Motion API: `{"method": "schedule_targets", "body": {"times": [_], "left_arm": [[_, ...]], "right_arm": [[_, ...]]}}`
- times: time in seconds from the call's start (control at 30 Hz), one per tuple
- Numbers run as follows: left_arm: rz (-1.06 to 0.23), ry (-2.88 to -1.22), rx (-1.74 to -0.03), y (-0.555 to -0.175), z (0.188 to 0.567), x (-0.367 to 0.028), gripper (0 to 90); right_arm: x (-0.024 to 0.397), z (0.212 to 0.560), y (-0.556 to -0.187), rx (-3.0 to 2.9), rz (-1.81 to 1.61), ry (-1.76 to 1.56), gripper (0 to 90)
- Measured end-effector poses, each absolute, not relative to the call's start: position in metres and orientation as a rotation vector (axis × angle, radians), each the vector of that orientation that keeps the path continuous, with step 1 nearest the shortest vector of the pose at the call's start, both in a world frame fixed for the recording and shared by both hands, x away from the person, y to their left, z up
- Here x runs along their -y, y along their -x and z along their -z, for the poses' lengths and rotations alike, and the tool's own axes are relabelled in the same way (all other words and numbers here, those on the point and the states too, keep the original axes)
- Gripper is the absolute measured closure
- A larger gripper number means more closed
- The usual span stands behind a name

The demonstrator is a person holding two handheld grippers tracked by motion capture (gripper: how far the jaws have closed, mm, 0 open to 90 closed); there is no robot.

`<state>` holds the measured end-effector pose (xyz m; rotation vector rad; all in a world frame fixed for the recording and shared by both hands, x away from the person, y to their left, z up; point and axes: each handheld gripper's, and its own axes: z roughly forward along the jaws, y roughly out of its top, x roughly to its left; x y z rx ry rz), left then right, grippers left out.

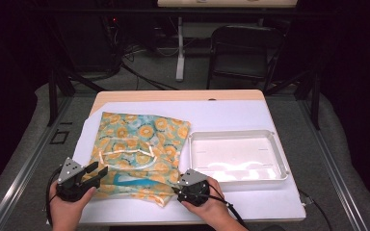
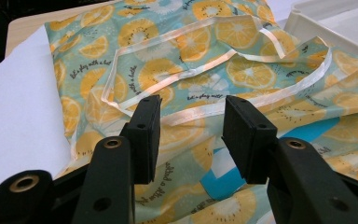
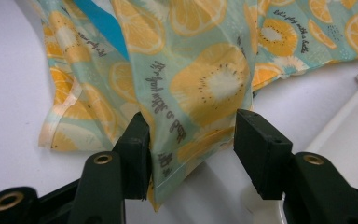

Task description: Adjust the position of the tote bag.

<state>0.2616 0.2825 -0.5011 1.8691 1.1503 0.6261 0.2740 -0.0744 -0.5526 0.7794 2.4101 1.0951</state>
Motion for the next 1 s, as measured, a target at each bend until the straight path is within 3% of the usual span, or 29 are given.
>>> {"method": "schedule_targets", "body": {"times": [0.3,1.0], "left_arm": [[-0.619,-1.864,-1.151,-0.2619,0.5022,-0.2818,56.5],[-0.617,-1.833,-1.184,-0.2609,0.5027,-0.2844,57.3]], "right_arm": [[0.0744,0.5558,-0.2787,-2.423,-1.108,-0.82,48.7],[0.0682,0.557,-0.2786,-2.443,-1.052,-0.84,68.5]]}}
